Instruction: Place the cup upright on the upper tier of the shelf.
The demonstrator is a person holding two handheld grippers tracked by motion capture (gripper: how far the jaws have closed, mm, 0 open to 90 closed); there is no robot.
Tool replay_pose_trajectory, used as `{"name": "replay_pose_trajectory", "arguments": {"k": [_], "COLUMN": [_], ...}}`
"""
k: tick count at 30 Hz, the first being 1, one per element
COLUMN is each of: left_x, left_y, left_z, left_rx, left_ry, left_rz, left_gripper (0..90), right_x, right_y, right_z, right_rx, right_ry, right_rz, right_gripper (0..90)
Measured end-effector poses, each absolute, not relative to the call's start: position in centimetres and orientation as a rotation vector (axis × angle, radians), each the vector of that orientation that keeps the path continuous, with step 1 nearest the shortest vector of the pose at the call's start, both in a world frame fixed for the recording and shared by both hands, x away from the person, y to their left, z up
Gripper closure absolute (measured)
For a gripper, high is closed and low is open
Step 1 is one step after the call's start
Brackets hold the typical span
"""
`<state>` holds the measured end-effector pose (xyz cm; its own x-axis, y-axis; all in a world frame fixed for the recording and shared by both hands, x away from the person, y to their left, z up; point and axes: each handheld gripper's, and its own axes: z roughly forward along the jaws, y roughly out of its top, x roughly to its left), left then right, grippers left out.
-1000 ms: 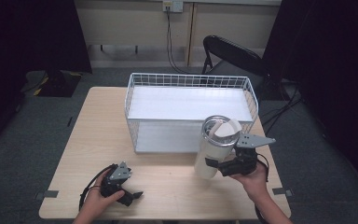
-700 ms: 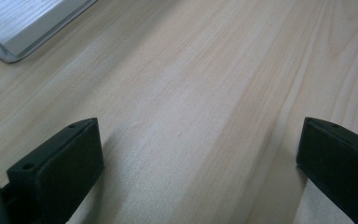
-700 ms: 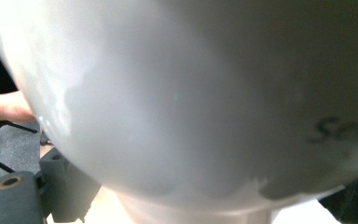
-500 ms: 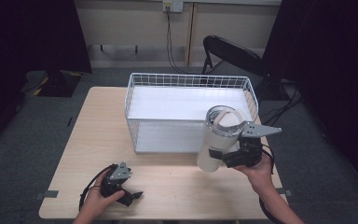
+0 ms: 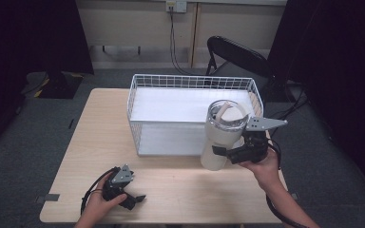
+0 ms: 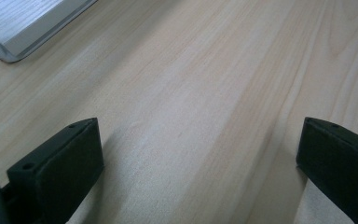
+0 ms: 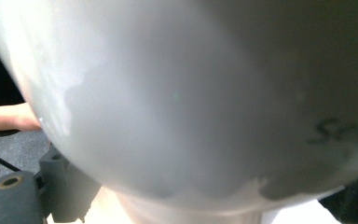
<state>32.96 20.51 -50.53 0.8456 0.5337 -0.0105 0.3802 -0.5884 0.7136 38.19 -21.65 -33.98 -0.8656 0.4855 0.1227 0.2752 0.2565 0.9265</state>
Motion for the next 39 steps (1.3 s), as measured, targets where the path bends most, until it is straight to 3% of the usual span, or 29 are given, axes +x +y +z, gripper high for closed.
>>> {"name": "replay_pose_trajectory", "arguments": {"k": [39], "left_x": [33.0], "left_y": [20.5], "left_z": [-50.5], "left_rx": [2.268], "left_ry": [0.661], "left_rz": [0.263], "left_gripper": [0.0], "right_x": [40.4], "right_y": [-19.7], "right_z": [-27.3], "right_rx": [0.679], "right_ry": [2.384], "right_rz": [1.653], "right_gripper": [9.7]}}
